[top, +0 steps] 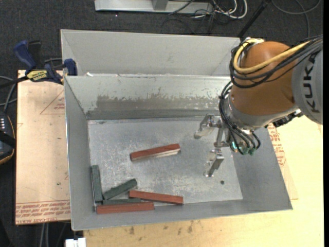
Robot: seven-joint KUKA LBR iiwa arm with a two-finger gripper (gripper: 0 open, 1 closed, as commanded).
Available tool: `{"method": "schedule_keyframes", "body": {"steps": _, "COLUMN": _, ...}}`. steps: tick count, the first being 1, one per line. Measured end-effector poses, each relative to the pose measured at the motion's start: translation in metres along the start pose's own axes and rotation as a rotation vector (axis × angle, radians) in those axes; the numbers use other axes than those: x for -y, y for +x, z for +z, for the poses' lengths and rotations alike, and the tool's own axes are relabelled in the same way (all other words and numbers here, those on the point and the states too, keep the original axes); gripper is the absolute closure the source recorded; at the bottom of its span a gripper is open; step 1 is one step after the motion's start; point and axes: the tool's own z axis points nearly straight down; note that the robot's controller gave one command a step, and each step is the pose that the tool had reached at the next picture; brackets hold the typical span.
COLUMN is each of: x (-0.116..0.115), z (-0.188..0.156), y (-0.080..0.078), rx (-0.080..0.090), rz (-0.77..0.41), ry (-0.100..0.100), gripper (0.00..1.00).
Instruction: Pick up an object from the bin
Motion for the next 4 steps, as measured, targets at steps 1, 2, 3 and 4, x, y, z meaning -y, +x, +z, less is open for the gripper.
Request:
{"method": "schedule_keyframes", "body": {"steps": 1, "x": 0.0, "z": -0.004, "y": -0.001, "rx": 0.008, "rz": 0.0, "ry": 0.0, "gripper": 0.0}}
{"method": "schedule_keyframes", "body": {"steps": 2, "x": -0.015, "z": 0.044, "y": -0.012, "rx": 0.014, "rz": -0.06, "ry": 0.001, "gripper": 0.0}}
{"method": "schedule_keyframes", "body": {"steps": 3, "x": -0.031, "z": 0.111, "y": -0.034, "rx": 0.013, "rz": -0.263, "ry": 0.001, "gripper": 0.0}}
{"method": "schedule_keyframes", "body": {"steps": 4, "x": -0.039, "z": 0.15, "y": -0.094, "rx": 0.016, "rz": -0.12, "ry": -0.001, "gripper": 1.0}}
